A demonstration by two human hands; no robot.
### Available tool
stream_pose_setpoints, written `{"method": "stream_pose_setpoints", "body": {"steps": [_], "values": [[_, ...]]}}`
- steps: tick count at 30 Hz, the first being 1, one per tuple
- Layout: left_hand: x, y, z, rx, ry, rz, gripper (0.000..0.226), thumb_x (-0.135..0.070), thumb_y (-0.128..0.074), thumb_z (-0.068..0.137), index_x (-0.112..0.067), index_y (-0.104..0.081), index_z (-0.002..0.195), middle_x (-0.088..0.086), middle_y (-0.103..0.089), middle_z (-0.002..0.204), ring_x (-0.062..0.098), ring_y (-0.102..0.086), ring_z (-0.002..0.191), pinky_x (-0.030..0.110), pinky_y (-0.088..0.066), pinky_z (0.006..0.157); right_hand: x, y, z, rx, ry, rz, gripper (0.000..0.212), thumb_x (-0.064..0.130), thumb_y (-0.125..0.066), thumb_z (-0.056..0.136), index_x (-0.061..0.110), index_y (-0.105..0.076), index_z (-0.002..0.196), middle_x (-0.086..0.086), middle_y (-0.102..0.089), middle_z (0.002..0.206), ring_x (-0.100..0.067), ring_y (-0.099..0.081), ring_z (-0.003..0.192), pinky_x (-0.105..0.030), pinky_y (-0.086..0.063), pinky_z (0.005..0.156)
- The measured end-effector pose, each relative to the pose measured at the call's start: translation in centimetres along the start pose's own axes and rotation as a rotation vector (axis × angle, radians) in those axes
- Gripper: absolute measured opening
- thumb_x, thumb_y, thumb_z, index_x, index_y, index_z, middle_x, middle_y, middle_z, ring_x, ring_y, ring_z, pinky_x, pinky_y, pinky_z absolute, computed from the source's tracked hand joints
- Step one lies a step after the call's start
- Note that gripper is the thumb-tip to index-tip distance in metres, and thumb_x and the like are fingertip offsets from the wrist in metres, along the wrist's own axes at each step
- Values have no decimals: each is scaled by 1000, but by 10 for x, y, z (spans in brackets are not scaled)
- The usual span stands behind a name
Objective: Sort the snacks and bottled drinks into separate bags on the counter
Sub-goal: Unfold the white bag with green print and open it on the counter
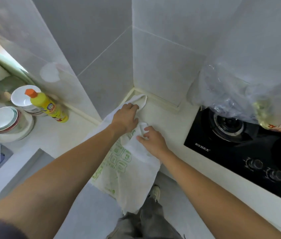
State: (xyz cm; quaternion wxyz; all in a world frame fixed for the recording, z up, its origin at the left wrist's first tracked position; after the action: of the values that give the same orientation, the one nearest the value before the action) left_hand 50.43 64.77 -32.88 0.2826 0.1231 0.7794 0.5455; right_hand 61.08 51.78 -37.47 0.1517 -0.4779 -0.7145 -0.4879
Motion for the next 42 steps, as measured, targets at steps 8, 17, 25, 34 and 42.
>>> {"method": "stream_pose_setpoints", "body": {"steps": [8,17,25,34,42], "values": [[4,-28,72,112,40,191,51,-27,-57,93,-15,-46,141,13,-58,133,34,-50,123,44,-42,98,-14,-12,42,-34,-141,116,58,35,-79,84,25,-53,135,8,-73,118,-19,-63,120,-42,-44,109],[14,-38,79,88,114,279,37,-35,-54,97,-18,-53,130,8,-68,114,30,-58,112,42,-37,100,-26,-25,49,64,-246,351,55,15,-77,81,25,-59,132,9,-67,94,-22,-67,104,-43,-55,99],[-24,15,39,-113,6,126,32,-41,-49,102,-14,-51,119,7,-67,87,34,-65,80,40,-49,71,-11,40,15,-85,-193,442,28,-7,-41,78,1,-66,90,5,-63,78,-21,-53,70,-28,-40,61],[-98,113,-11,-283,-205,-71,34,-34,-55,99,-22,-40,126,6,-66,80,31,-62,74,47,-57,69,32,142,-72,-369,-71,482,21,-3,-50,72,15,-55,64,-1,-64,67,-20,-58,66,-31,-43,61],[-146,197,-51,-500,-363,-124,24,-29,-53,100,-18,-52,122,3,-61,73,29,-58,77,36,-41,60,81,228,-144,-612,43,563,18,5,-60,85,18,-59,97,-8,-68,88,-20,-61,67,-27,-48,62]]}}
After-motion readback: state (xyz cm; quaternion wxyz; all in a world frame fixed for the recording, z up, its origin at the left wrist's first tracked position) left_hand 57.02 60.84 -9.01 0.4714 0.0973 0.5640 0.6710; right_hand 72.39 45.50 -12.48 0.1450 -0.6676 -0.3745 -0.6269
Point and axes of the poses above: each hand's wrist, its own z-axis towards the middle knuckle, its own y-axis out of the back of the hand, x = y × z, the point moved 5 cm from there along z, towards the middle knuckle
